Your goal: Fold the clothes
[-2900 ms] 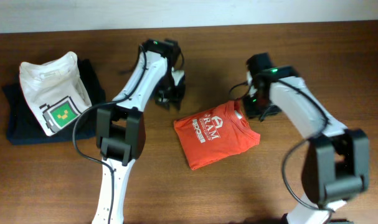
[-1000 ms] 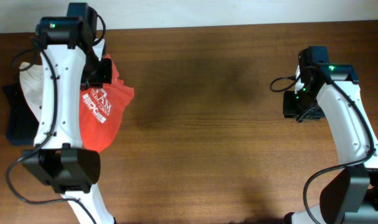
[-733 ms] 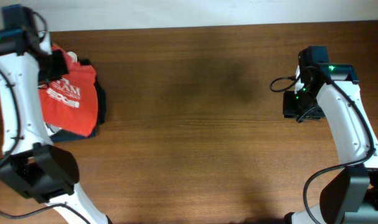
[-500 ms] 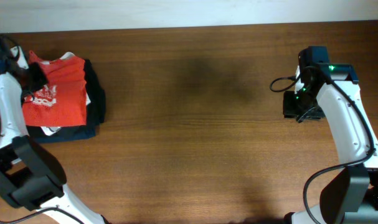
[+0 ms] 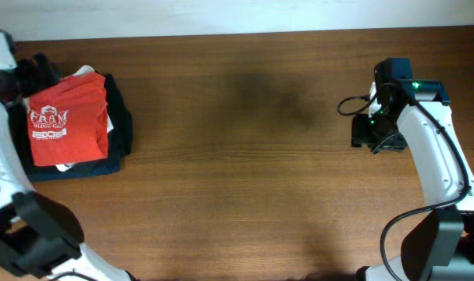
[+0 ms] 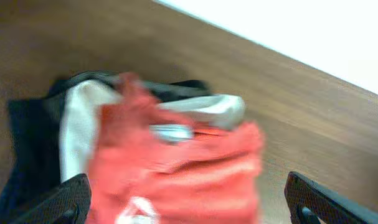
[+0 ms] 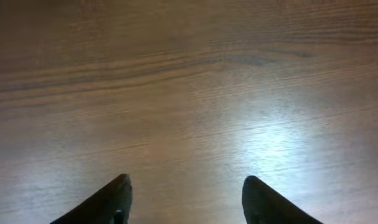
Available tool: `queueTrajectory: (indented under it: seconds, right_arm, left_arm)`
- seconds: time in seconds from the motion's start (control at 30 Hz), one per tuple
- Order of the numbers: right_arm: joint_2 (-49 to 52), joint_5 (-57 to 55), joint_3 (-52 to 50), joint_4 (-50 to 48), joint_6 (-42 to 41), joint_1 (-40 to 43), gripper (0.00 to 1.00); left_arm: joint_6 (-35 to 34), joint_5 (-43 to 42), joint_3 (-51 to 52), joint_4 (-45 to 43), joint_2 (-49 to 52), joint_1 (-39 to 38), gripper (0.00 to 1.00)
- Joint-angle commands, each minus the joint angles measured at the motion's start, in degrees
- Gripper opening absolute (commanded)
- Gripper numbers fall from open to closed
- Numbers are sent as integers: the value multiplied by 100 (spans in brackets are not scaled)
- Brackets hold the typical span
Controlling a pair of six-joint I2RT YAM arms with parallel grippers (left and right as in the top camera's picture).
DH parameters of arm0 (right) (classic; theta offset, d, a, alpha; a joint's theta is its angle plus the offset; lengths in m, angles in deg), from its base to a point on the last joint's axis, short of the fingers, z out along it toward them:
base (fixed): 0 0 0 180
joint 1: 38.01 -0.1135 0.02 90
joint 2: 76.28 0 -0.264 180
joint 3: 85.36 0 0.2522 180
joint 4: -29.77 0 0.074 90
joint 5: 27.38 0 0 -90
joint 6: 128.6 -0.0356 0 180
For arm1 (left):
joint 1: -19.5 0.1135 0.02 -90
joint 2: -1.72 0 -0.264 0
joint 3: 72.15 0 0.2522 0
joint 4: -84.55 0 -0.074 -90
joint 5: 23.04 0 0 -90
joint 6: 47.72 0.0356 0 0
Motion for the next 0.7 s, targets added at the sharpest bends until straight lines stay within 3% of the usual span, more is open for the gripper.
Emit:
queueTrajectory:
  seconds: [0.0, 0.07, 0.1, 0.3, 0.4, 0.5, 0.67]
  right_arm:
    - [-13, 1084, 57, -142, -2, 24, 71]
    - [-13, 1939, 57, -236, 365, 22, 83]
    - [-13, 2144, 57, -245, 402, 22, 99]
    - [-31, 1823, 57, 398, 402, 31, 99]
    - [-420, 1344, 28, 584, 402, 31, 99]
    - [-1176, 1300, -284, 111, 402, 31, 99]
    - [-3130, 1056, -1764, -1045, 356, 31, 99]
  left_arm:
    - [234, 186, -173, 426, -278, -730, 99]
    - [232, 682, -173, 1088, -249, -1357, 99]
    - [232, 817, -170, 1491, -249, -1613, 99]
    - [195, 1032, 2, 3552, -249, -2500, 99]
    - [-50, 1032, 380, 3904, -415, -2498, 99]
    - [-81, 1029, 1060, 3510, -1016, -2498, 99]
    - [-127, 1029, 3342, 1679, -3329, -2498, 99]
